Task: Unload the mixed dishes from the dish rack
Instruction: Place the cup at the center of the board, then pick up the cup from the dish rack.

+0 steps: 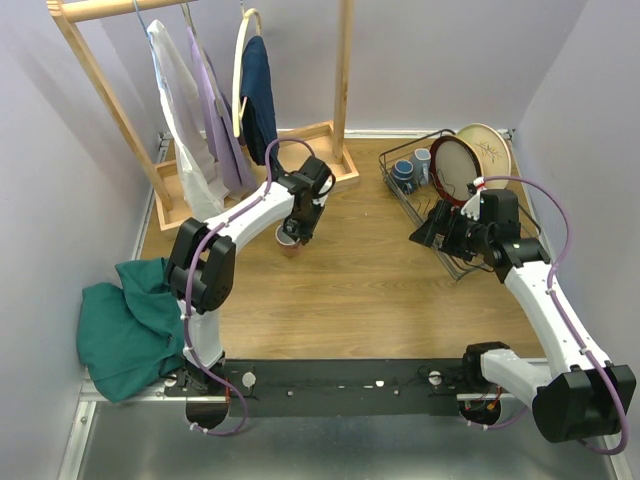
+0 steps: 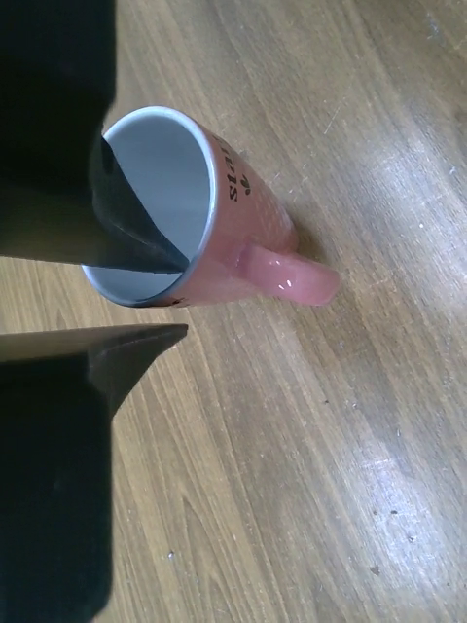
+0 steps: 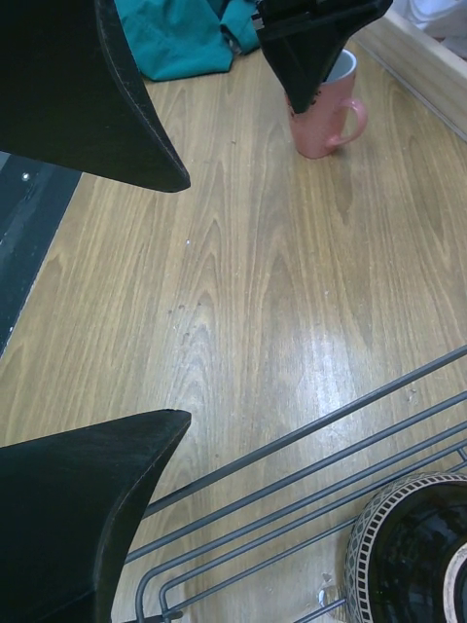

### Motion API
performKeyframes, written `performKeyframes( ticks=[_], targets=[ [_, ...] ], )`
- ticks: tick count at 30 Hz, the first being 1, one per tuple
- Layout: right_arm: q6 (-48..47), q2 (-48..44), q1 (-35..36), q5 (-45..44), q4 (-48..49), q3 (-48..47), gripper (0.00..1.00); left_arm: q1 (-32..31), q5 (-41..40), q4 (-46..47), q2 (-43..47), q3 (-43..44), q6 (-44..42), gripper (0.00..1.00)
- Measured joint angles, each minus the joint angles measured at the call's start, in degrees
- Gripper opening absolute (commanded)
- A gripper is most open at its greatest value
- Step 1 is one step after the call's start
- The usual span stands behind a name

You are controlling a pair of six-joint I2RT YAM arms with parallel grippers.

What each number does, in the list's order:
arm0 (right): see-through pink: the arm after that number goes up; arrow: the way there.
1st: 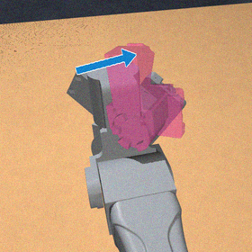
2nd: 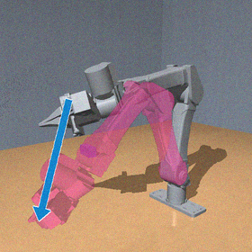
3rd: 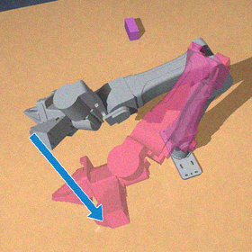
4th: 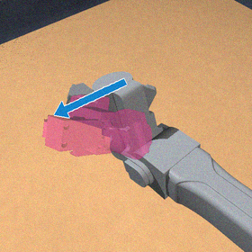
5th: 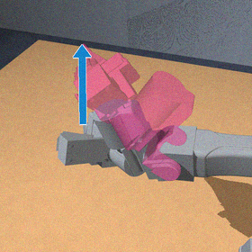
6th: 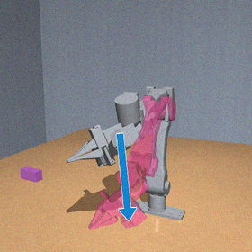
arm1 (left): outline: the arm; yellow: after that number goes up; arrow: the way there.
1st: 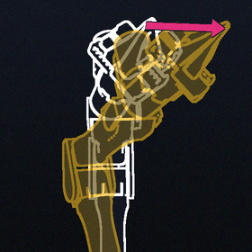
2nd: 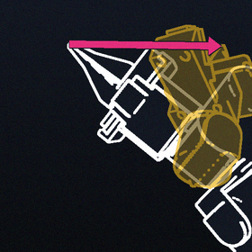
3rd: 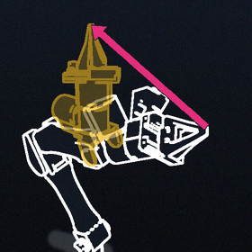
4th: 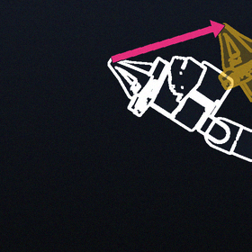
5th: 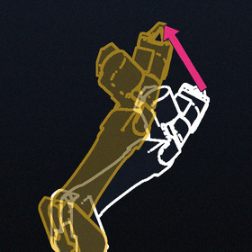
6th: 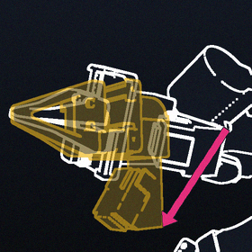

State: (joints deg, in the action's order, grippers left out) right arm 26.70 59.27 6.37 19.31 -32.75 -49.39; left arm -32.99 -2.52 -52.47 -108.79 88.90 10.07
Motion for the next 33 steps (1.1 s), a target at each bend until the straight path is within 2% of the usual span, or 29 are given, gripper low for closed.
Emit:
performKeyframes(
  ticks=[3, 9, 17, 23, 28, 33],
  targets=[
    [-0.26, -0.02, 0.00, -0.02, 0.00, 0.00, 1.00, 0.00, -0.02, 0.52, 0.15, -0.39, -0.04, 0.84],
    [-1.25, -0.15, 0.00, -0.81, -0.28, -0.26, 1.00, 0.00, -0.44, 2.14, 5.62, -5.18, 1.40, 0.97],
    [-4.46, -0.17, 0.00, -8.00, -1.55, -4.48, 1.00, 0.00, -1.31, 9.35, 28.13, -14.16, 4.81, 0.99],
    [-8.66, 2.16, 0.00, -15.30, -5.18, -10.27, 1.00, 0.00, -1.40, 21.66, 47.71, -30.45, 7.17, 0.99],
    [-10.36, 5.88, 0.00, -20.04, -6.34, -13.18, 1.00, 0.02, -1.73, 26.86, 59.10, -41.53, 8.07, 0.99],
    [-10.51, 12.57, -0.35, -29.35, -7.45, -14.16, 1.00, 0.04, -3.17, 31.06, 71.65, -50.71, 8.24, 0.99]
  ],
)
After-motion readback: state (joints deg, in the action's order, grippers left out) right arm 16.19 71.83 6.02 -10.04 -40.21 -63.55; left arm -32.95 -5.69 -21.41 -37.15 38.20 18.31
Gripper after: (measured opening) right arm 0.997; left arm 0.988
